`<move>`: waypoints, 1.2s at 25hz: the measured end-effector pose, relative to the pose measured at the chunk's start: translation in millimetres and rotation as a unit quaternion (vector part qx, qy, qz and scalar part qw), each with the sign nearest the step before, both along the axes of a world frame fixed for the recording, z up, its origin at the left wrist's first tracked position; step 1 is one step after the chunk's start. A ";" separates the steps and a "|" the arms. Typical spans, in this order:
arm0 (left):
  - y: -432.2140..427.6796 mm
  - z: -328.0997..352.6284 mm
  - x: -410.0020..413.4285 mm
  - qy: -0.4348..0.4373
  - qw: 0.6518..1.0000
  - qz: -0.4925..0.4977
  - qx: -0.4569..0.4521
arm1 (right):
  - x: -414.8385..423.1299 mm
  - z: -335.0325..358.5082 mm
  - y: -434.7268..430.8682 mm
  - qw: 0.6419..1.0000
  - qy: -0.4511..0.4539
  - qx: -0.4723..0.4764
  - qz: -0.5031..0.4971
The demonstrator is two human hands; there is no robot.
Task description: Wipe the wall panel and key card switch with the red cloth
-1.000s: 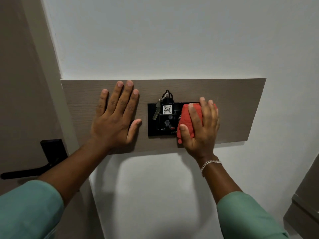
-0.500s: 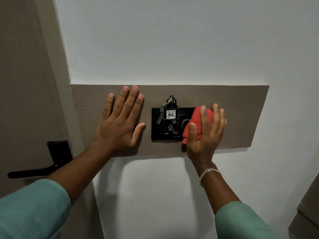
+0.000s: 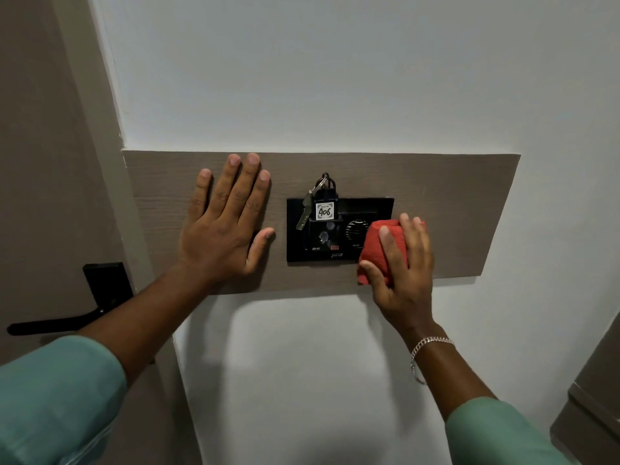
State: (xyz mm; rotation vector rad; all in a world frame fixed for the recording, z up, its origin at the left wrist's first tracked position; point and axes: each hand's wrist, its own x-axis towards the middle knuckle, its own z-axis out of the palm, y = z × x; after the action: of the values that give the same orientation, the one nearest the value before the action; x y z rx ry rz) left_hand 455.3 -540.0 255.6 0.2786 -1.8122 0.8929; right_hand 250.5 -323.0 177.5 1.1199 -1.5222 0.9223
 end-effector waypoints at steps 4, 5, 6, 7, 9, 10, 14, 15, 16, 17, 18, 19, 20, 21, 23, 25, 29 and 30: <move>-0.6 -0.9 0.6 0.000 1.000 -0.002 0.010 | 32.7 4.8 -2.0 0.967 -0.165 -0.183 0.070; -1.0 -0.9 0.6 -0.001 1.000 -0.002 0.011 | 41.8 13.0 -6.1 0.960 -0.164 -0.210 0.091; -0.8 -0.5 0.6 -0.002 1.000 -0.001 0.014 | 50.9 21.6 -12.5 0.961 -0.144 -0.209 0.107; -0.4 0.3 0.4 -0.003 1.000 -0.003 0.017 | 59.7 29.2 -20.4 0.970 -0.111 -0.184 0.111; 0.2 0.4 0.4 -0.004 1.000 -0.010 0.018 | 77.4 36.8 -40.0 0.988 -0.060 -0.114 0.081; -0.3 -0.2 0.6 -0.002 1.000 -0.009 0.013 | 84.5 37.8 -50.0 0.994 -0.049 -0.087 0.054; -2.0 -0.8 -0.4 0.003 1.000 -0.014 0.007 | 82.3 18.2 -60.1 0.999 -0.035 -0.034 -0.008; -1.4 -1.1 -0.6 0.005 1.000 -0.015 0.007 | 77.3 13.8 -57.2 0.999 -0.034 -0.030 -0.003; -0.8 -1.0 -0.6 0.007 1.000 -0.015 0.009 | 75.5 12.5 -57.1 0.998 -0.044 -0.037 0.003; -0.3 -0.7 -0.6 0.006 1.000 -0.014 0.010 | 76.4 14.5 -60.4 0.996 -0.066 -0.053 0.006; -0.4 -0.6 -0.8 0.006 1.000 -0.013 0.010 | 79.7 19.9 -65.9 0.993 -0.089 -0.076 0.005; -1.2 -0.1 -0.5 0.006 1.000 -0.010 0.009 | 84.8 26.4 -72.1 0.990 -0.104 -0.096 0.000; -1.1 -0.6 0.7 0.005 1.000 -0.008 0.010 | 89.4 28.7 -75.2 0.990 -0.100 -0.098 -0.007; -0.5 -0.5 1.2 0.004 1.000 -0.007 0.010 | 88.7 26.1 -74.1 0.994 -0.074 -0.083 -0.015; 2.0 0.1 1.2 0.001 1.000 -0.009 0.010 | 72.6 15.5 -59.0 0.999 -0.009 -0.027 -0.020; 2.3 -0.2 1.0 -0.002 1.000 -0.013 0.013 | 57.8 13.2 -43.5 1.000 -0.008 -0.009 -0.006; 1.0 -1.8 1.7 0.000 1.000 -0.013 0.015 | 77.6 32.3 -66.4 0.994 -0.087 -0.067 -0.011; 1.2 -1.4 1.9 0.000 1.000 -0.017 0.015 | 81.5 30.5 -69.3 0.997 -0.059 -0.055 -0.019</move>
State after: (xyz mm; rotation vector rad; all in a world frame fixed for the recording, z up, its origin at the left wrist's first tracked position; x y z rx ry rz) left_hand 457.1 -538.8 254.2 0.2661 -1.8262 0.8439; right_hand 332.0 -392.3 208.0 0.9694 -1.5617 1.0502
